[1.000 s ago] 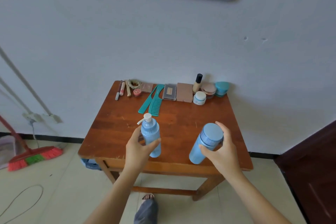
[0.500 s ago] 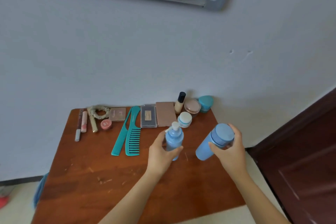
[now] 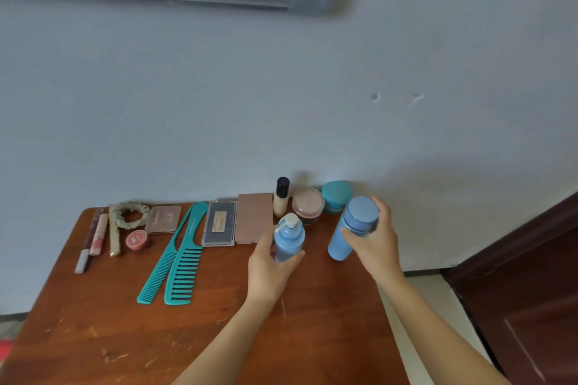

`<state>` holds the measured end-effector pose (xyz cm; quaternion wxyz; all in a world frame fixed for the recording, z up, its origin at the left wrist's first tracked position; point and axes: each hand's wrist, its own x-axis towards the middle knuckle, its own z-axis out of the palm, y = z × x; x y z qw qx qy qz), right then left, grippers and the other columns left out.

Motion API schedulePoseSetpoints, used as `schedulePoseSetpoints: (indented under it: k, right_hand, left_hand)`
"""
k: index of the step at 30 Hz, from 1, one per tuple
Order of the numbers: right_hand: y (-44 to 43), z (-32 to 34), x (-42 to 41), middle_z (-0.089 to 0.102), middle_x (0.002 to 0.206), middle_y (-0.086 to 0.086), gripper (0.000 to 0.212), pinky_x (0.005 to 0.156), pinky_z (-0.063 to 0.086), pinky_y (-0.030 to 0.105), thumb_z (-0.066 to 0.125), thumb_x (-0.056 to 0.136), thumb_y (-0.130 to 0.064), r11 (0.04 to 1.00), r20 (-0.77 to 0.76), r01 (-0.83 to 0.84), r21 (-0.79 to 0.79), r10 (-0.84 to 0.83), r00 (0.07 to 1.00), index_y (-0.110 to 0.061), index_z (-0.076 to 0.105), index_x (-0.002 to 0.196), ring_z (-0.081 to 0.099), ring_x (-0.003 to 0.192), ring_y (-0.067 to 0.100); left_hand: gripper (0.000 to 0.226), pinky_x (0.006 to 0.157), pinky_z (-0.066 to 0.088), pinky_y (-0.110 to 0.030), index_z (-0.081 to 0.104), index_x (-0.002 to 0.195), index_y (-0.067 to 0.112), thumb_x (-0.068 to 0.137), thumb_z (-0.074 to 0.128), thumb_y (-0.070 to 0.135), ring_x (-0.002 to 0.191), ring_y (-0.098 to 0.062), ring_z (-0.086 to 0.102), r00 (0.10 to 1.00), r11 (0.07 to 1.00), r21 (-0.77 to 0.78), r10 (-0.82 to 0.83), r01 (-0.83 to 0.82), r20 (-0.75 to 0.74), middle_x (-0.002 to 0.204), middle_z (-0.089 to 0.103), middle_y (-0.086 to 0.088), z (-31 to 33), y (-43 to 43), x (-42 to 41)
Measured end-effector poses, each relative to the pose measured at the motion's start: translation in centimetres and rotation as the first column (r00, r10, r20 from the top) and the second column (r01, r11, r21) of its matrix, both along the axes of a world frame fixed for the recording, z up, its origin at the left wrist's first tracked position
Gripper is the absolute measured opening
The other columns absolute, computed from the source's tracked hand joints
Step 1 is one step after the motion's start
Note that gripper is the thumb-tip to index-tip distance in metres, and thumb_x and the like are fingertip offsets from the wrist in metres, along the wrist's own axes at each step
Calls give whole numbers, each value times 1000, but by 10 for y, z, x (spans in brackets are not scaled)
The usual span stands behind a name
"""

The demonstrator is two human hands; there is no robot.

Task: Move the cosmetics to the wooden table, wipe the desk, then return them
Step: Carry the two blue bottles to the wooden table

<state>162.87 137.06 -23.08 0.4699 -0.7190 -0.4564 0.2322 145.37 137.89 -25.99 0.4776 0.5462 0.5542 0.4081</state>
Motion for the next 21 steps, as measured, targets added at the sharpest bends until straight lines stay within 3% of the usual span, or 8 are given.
schedulePoseSetpoints:
  k: [4, 8, 14, 18, 21]
  right_hand:
    - [32, -7, 9, 51, 113, -6, 70, 83, 37, 22, 75, 68, -4, 997, -9, -78, 6, 78, 997, -13, 41, 128, 52, 107, 15]
    - [51, -15, 17, 52, 126, 2, 74, 89, 40, 24, 75, 68, -7, 992, 3, -128, 1, 128, 992, -13, 37, 132, 51, 114, 20]
    - [52, -23, 19, 48, 132, 1, 77, 95, 41, 27, 77, 69, -10, 988, 10, -149, 32, 149, 989, -14, 35, 134, 48, 120, 18]
    - [50, -24, 20, 47, 134, 1, 78, 96, 42, 29, 77, 70, -11, 984, 3, -172, 45, 172, 985, -15, 33, 136, 46, 122, 18]
    - [49, -24, 21, 47, 135, 2, 81, 95, 42, 28, 76, 71, -10, 981, 2, -193, 38, 193, 981, -15, 30, 137, 46, 122, 18]
  left_hand:
    - [52, 72, 40, -9, 44, 102, 39, 71, 76, 10, 86, 9, 51, 996, 997, -1, 81, -81, -23, 92, 51, 30, -4, 7, 16]
    - [51, 71, 39, -9, 43, 90, 42, 71, 76, 9, 83, 10, 50, 993, 995, 11, 101, -100, -68, 89, 50, 30, -9, 12, 23]
    - [53, 72, 39, -10, 42, 100, 39, 71, 75, 8, 86, 9, 50, 988, 992, 41, 120, -116, -102, 93, 48, 31, -12, 14, 27]
    - [55, 78, 39, -18, 40, 105, 35, 72, 75, 8, 88, 8, 49, 986, 994, 36, 110, -106, -122, 95, 46, 30, -14, 10, 25]
    - [57, 73, 38, -11, 37, 95, 44, 72, 75, 8, 84, 6, 50, 985, 996, 47, 76, -70, -153, 93, 46, 30, -11, 10, 23]
